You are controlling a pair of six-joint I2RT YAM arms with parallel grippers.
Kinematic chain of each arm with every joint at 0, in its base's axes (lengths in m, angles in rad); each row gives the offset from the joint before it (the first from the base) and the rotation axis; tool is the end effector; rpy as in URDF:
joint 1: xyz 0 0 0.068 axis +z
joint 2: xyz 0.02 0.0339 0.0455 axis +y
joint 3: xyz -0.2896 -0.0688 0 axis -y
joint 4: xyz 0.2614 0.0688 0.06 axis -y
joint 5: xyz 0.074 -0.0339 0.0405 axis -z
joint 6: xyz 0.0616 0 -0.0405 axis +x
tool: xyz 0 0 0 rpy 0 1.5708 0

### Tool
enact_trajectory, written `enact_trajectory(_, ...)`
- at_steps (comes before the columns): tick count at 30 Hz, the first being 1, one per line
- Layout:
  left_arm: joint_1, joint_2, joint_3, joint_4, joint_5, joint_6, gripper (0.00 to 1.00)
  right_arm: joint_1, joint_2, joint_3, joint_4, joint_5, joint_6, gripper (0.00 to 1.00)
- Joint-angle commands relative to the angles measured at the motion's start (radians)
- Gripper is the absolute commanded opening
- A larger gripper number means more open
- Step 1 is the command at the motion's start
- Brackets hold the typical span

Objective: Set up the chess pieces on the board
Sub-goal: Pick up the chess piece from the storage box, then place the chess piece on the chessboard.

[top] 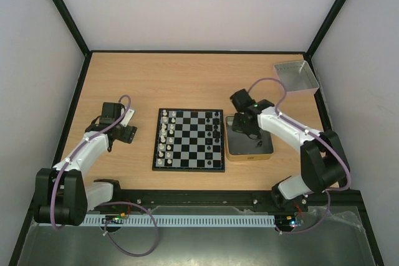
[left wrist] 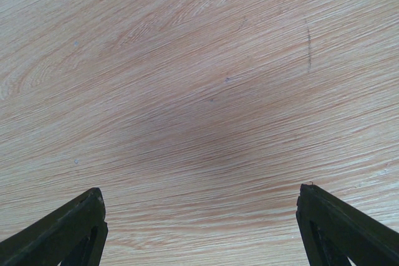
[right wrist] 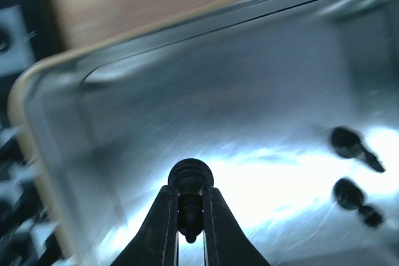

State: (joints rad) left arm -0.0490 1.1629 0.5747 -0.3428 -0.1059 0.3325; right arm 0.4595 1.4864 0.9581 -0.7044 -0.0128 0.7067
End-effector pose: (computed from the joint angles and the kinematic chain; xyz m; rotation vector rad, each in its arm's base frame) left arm 0.2367 -0.0051 0.1757 0.4329 2.4744 0.2493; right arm 0.2655 0.1322 0.1942 0.3486 2.8314 0.2833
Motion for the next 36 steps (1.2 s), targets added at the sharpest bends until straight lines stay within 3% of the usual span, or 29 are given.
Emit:
enact_trajectory(1, 0.006, 0.000, -0.010, -0.003, -0.006, 0.000, 0.83, 0.143, -0.048, 0.067, -0.139, 0.059, -0.003, 0.05)
enact_trajectory(8, 0.005, 0.014, -0.010, -0.003, -0.011, 0.001, 0.83, 0.282, -0.108, 0.074, -0.213, 0.085, 0.036, 0.05)
enact_trajectory(20, 0.003, 0.018, -0.009, -0.003, -0.020, 0.000, 0.83, 0.473, -0.062, 0.028, -0.140, 0.065, 0.120, 0.05)
enact_trajectory(36, 0.003, 0.022, -0.009, -0.001, -0.026, -0.003, 0.83, 0.501, 0.031, -0.014, -0.024, 0.063, 0.135, 0.05)
